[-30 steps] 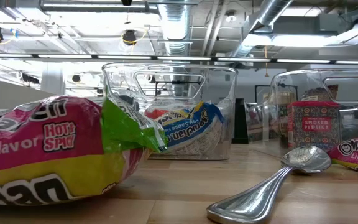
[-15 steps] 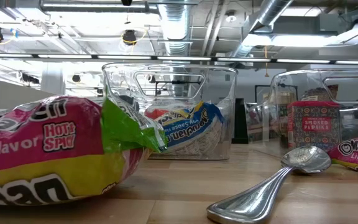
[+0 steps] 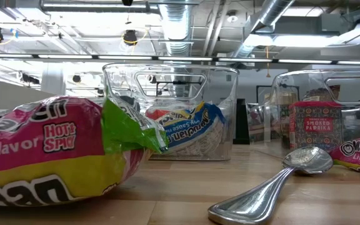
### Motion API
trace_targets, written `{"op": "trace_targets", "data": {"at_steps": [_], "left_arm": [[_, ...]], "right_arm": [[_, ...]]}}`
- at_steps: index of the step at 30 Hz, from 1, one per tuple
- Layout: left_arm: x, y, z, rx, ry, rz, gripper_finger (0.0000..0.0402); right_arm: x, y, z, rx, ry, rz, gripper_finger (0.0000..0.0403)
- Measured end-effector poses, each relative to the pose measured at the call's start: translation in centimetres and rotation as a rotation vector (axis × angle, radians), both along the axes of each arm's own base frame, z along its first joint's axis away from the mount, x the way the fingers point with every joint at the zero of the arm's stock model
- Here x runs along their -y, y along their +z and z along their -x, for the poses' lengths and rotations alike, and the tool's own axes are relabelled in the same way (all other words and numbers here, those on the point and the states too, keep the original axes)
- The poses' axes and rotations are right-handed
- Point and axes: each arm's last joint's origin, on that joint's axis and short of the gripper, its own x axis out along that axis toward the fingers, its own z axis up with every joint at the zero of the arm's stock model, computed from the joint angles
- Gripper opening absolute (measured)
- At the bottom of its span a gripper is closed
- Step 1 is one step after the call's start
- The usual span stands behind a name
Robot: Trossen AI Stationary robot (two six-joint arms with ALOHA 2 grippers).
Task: Pick & Place Food Item
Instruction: Put the red noodle pack into the left transparent bin
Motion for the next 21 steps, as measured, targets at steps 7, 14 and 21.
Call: {"op": "trace_targets", "data": {"at_steps": [7, 14, 21], "left_arm": [[0.0, 0.0, 0.0, -0.001, 0.0, 0.0, 0.0], [0.0, 0.0, 0.0, 0.0, 0.0, 0.0, 0.0], [0.0, 0.0, 0.0, 0.0, 0.0, 0.0, 0.0]], "right_arm": [[-0.5, 1.6, -0.2, 0.005, 0.037, -0.058, 0.0002], [-1.4, 5.4, -0.6, 0.047, 0.077, -0.132, 0.0001], [-2.1, 10.1, -1.1, 0.082, 0.117, -0.155, 0.0]]}}
